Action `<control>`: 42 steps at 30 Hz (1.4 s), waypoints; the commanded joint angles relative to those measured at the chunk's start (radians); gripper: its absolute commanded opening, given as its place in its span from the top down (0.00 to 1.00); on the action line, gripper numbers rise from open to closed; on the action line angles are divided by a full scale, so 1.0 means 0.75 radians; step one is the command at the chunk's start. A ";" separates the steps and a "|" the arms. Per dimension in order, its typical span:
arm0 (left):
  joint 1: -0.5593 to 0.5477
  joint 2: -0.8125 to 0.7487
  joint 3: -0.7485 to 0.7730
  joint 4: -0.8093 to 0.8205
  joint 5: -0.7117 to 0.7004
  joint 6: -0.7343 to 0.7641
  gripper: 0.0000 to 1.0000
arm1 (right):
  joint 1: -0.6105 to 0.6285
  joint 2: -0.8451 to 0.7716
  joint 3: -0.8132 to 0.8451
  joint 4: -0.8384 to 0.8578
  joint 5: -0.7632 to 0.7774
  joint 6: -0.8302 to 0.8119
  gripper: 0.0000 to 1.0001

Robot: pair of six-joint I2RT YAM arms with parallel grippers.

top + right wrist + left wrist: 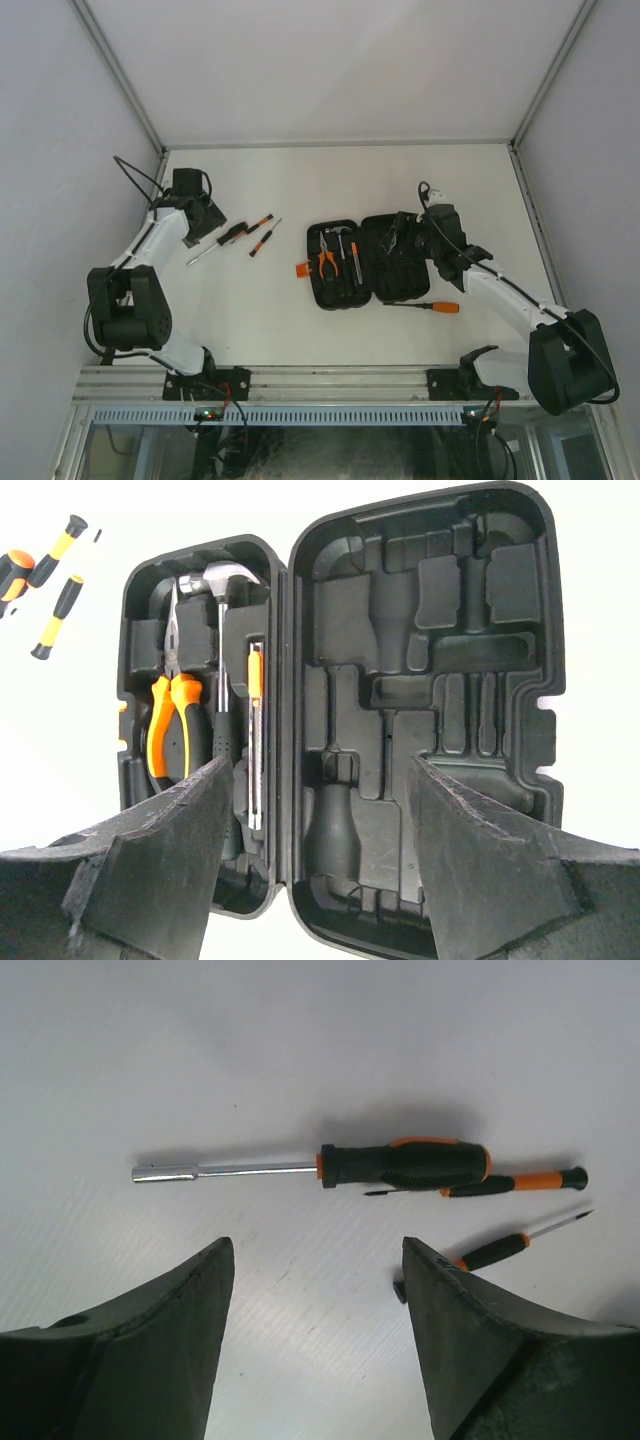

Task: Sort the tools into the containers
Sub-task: Pick up the screwdriver from the center of the board.

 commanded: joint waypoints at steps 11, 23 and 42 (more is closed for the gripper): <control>0.020 0.026 0.003 -0.047 -0.158 -0.488 0.18 | -0.025 -0.003 0.015 -0.026 -0.016 0.049 0.32; 0.053 0.103 -0.038 -0.029 -0.119 -0.858 0.17 | -0.023 -0.009 0.014 -0.045 -0.046 0.062 0.32; 0.140 0.310 -0.015 0.024 0.016 -0.910 0.30 | -0.007 0.013 0.015 -0.044 -0.072 0.117 0.34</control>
